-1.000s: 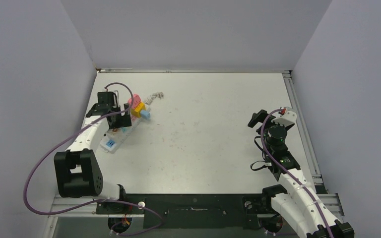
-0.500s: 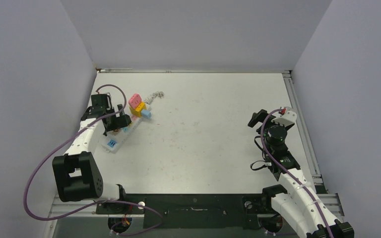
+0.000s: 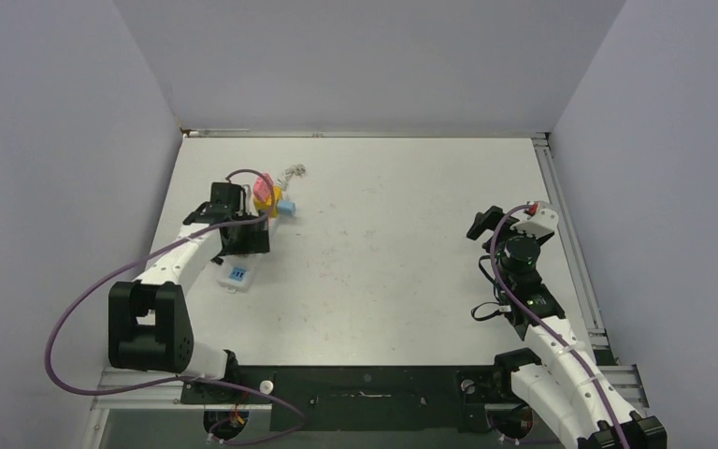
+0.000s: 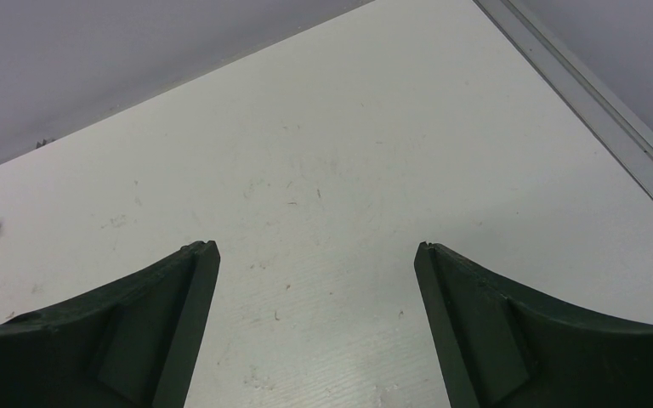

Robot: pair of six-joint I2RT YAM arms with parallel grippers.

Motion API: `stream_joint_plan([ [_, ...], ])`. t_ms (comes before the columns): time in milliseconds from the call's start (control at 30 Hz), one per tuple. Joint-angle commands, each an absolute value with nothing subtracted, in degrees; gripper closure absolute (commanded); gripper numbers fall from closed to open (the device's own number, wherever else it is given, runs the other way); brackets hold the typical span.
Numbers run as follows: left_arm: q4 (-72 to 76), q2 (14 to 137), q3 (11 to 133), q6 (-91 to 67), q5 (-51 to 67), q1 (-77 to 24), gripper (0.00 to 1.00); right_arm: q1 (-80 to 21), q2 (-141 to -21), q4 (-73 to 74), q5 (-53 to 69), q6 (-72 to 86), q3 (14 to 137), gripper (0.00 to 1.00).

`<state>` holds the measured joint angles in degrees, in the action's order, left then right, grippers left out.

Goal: Pull the plug off the socket

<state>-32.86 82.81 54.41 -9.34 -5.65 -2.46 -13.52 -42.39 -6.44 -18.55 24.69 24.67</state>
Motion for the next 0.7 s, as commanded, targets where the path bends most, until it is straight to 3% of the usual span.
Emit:
stream_joint_plan([
  [0,-32.1,78.61,52.68,-8.66,-1.99,-7.65,0.04,-13.25,-43.09,-9.1,-18.08,24.33,25.42,0.1],
  [300,-27.71,76.72,51.66,-7.48,10.27,-21.04,0.04,-13.27,-44.51,-8.67,-16.99,23.05,26.1,0.1],
  [467,-24.16,76.03,52.26,-9.78,18.15,-23.71,0.04,-13.25,-45.86,-6.17,-16.6,22.25,28.29,0.1],
  [667,-24.78,69.25,52.08,-11.78,9.92,-22.32,0.04,-13.86,-47.73,-1.65,-13.39,20.85,31.81,0.1],
])
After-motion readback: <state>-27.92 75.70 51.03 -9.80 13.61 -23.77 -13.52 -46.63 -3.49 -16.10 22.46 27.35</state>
